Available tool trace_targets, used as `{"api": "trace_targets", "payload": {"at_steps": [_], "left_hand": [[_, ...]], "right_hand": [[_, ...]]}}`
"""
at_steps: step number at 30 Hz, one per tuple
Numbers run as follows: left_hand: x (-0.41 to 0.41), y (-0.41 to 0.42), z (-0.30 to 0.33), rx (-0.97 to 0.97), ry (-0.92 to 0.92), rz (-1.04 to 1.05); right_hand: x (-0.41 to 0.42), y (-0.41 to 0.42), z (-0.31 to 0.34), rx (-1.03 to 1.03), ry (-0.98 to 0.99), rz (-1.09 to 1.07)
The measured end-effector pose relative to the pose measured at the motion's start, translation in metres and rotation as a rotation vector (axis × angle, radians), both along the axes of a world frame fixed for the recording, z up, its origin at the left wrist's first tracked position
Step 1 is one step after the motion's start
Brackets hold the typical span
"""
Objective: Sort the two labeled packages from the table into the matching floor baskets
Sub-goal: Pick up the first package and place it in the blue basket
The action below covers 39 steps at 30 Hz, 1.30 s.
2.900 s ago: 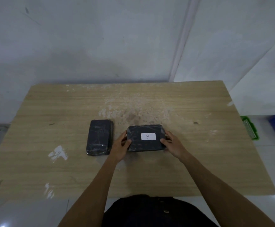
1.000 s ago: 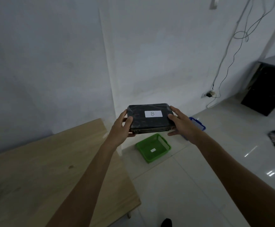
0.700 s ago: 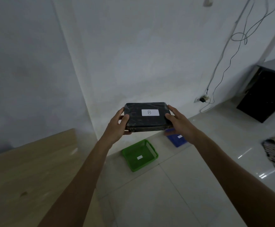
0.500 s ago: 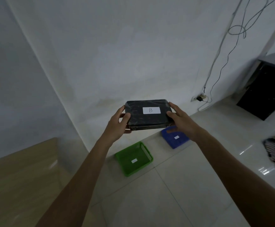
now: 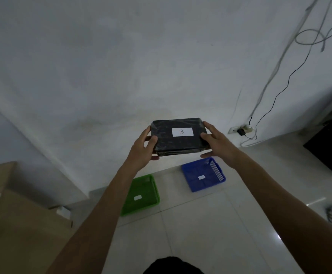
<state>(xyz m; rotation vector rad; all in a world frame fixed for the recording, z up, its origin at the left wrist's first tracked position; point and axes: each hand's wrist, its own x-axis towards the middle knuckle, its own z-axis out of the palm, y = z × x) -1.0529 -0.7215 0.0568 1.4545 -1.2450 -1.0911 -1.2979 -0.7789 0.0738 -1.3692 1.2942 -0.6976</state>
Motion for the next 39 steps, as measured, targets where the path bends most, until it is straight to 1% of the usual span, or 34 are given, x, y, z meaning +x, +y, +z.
{"api": "trace_targets", "payload": {"at_steps": [5, 10, 18, 25, 30, 34, 39], "left_hand": [[-0.063, -0.063, -0.018, 0.043, 0.008, 0.041], [-0.112, -0.138, -0.053, 0.051, 0.015, 0.067], [-0.171, -0.249, -0.1, 0.212, 0.018, 0.134], [-0.218, -0.307, -0.152, 0.332, 0.023, 0.123], [-0.251, -0.338, -0.19, 0.397, -0.039, 0.198], [-0.272, -0.359, -0.24, 0.464, -0.08, 0.258], [-0.282, -0.383, -0.333, 0.56, -0.11, 0.269]], "right_hand": [[-0.063, -0.069, -0.022, 0.027, 0.014, 0.028], [-0.11, -0.149, -0.051, 0.048, 0.052, 0.054], [-0.161, -0.258, -0.098, 0.151, 0.106, 0.094], [-0.205, -0.325, -0.149, 0.238, 0.144, 0.114], [-0.232, -0.368, -0.187, 0.283, 0.185, 0.167], [-0.249, -0.398, -0.234, 0.298, 0.217, 0.218], [-0.256, -0.427, -0.323, 0.328, 0.257, 0.219]]}}
